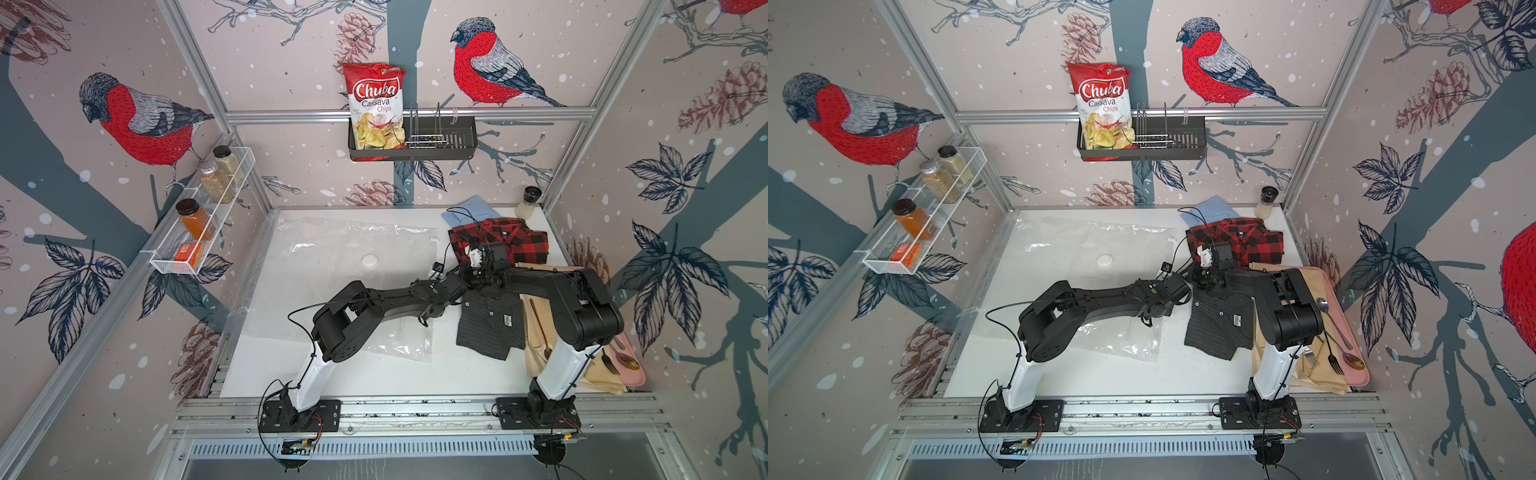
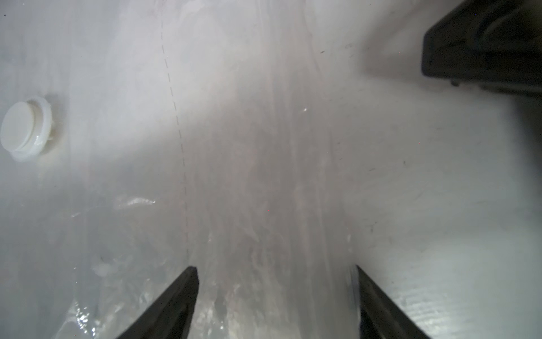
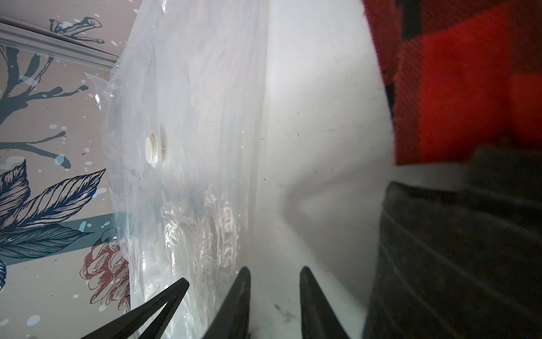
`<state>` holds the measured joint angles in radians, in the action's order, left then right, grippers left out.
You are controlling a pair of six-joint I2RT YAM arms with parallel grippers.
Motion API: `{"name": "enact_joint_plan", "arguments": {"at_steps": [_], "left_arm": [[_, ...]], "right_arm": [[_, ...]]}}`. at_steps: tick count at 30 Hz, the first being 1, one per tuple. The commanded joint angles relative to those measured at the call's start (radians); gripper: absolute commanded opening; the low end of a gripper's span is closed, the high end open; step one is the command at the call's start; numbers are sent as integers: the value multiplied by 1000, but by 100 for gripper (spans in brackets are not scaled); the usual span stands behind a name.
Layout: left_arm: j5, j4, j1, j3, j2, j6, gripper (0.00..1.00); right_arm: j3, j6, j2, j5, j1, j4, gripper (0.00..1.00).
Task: Place the folded shirt into the vacuum bag
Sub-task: Open the vacuum bag at the center of the board.
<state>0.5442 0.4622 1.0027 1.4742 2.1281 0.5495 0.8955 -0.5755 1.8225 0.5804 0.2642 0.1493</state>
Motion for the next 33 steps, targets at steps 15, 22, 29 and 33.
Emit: {"name": "enact_joint_plan", "arguments": {"at_steps": [15,22,29,33], "left_arm": [[78,-39,-1,-72,-123,36,0],[-9,-149,-34,-211,-276,49,0],[-139,-275,-88,-358,-431,66,0],[-177,-301,-101,-408,-486,70,0]], "right_arm": [[0,7,9,77,28,48,36],[2,-2,15,167,73,119,46],[20,5,33,167,108,122,54],[71,13,65,136,124,86,53]]}}
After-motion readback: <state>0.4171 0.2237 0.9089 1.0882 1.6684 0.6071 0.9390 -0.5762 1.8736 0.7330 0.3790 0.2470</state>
